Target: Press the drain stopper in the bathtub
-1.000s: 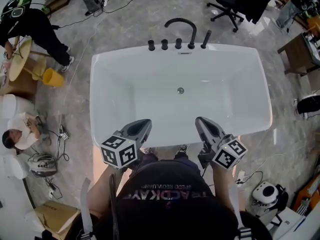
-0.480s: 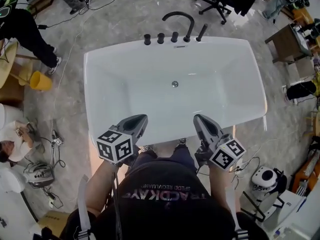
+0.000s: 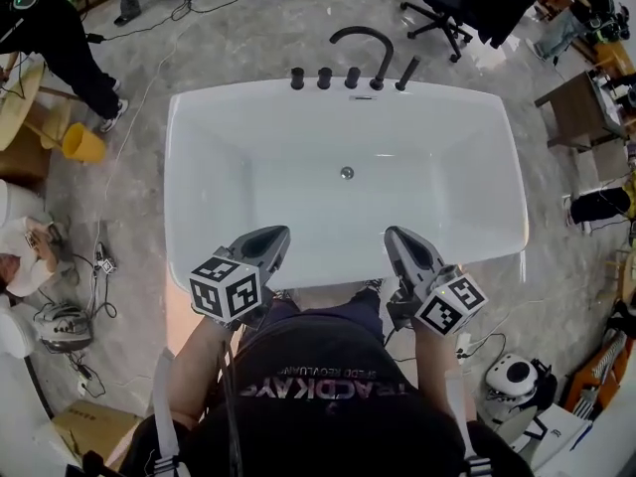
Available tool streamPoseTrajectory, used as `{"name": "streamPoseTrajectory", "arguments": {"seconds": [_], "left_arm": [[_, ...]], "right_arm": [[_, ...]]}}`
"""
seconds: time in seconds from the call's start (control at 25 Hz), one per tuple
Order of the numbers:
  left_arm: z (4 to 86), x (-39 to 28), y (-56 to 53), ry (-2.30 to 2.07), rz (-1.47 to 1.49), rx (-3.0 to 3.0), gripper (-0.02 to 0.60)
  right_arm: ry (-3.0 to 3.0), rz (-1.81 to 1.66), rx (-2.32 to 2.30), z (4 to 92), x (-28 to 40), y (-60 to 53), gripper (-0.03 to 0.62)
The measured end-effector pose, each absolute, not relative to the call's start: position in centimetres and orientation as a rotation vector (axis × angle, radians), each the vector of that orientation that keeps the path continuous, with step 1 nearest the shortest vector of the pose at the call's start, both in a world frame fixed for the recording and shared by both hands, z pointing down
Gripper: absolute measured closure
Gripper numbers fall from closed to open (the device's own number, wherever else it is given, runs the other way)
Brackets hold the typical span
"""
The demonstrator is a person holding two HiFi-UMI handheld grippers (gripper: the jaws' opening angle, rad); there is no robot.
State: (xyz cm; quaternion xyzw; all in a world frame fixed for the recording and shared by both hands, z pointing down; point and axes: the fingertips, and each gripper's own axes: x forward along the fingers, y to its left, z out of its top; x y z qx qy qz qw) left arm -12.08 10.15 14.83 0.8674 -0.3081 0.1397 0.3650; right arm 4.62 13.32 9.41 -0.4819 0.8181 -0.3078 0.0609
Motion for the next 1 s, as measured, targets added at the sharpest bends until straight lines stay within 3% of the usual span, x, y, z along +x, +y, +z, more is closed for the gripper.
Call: {"name": "streamPoseTrajectory", "arguments": {"seconds": [0.52, 1.0], "left_arm": [[17.1, -4.3, 10.4, -0.872, 0.361, 2.115, 0.578], [23.8, -3.9, 8.6, -0.849, 0.551, 2.088, 0.578]], "right_arm": [[2.646, -1.028, -1.32, 13.2, 11.7, 10.2, 0.579], [2.838, -1.124, -1.297, 22.9, 11.9, 5.5, 0.579]]}}
